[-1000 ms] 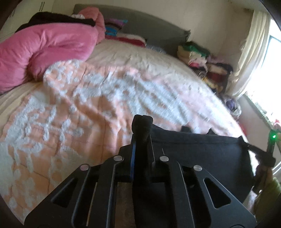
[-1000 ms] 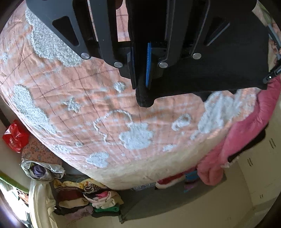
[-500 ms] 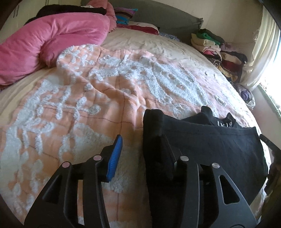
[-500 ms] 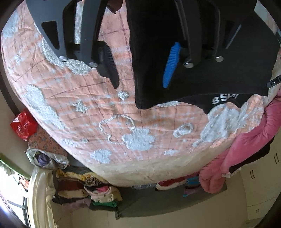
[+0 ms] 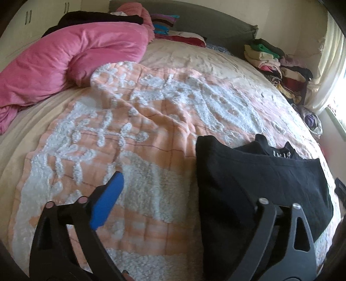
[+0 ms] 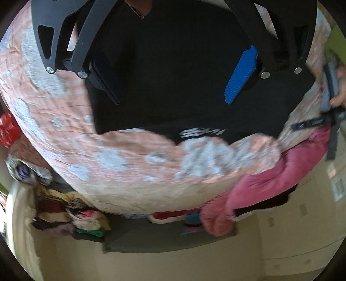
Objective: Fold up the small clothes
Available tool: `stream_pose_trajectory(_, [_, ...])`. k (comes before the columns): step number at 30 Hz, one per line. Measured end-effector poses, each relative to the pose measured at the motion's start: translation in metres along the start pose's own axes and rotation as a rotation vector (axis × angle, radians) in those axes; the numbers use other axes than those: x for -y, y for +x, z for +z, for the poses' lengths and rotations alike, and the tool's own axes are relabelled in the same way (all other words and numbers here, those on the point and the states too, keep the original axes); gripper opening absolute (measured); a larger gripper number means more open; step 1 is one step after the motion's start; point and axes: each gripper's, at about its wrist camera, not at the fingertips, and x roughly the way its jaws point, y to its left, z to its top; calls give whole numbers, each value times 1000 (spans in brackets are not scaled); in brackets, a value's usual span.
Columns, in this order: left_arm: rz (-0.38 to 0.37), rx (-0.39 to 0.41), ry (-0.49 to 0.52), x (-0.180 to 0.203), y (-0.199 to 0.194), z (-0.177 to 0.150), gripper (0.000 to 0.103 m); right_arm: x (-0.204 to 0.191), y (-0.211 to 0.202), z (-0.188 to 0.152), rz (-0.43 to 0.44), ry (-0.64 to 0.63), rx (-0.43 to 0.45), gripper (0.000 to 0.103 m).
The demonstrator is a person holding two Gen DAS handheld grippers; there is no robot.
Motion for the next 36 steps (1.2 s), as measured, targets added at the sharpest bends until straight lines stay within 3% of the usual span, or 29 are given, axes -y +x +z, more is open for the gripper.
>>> stream_pose_trajectory(9, [18, -19, -12, -7, 2, -1, 94, -89, -2, -20, 129, -208, -29, 96])
stream_pose_trajectory(19, [-13, -47, -11, 0, 7, 2, 94, -176, 3, -58, 161, -540, -55, 96])
stream_pose_trajectory(25, [-26, -79, 23, 16, 17, 5, 94, -222, 20, -76, 109, -704, -75, 96])
stream_pose_trajectory(30, [-29, -125, 43, 24, 30, 5, 94, -249, 37, -84, 36, -812, -31, 94])
stream_pose_trajectory(32, [-30, -142, 45, 26, 35, 4, 94, -253, 42, -83, 12, -815, -10, 73])
stream_pose_trajectory(33, [-25, -147, 47, 26, 36, 3, 94, -253, 44, -82, 16, -809, -15, 55])
stream_pose_trajectory(36, [-19, -147, 57, 31, 34, 2, 94, -248, 43, -79, 25, -770, 11, 27])
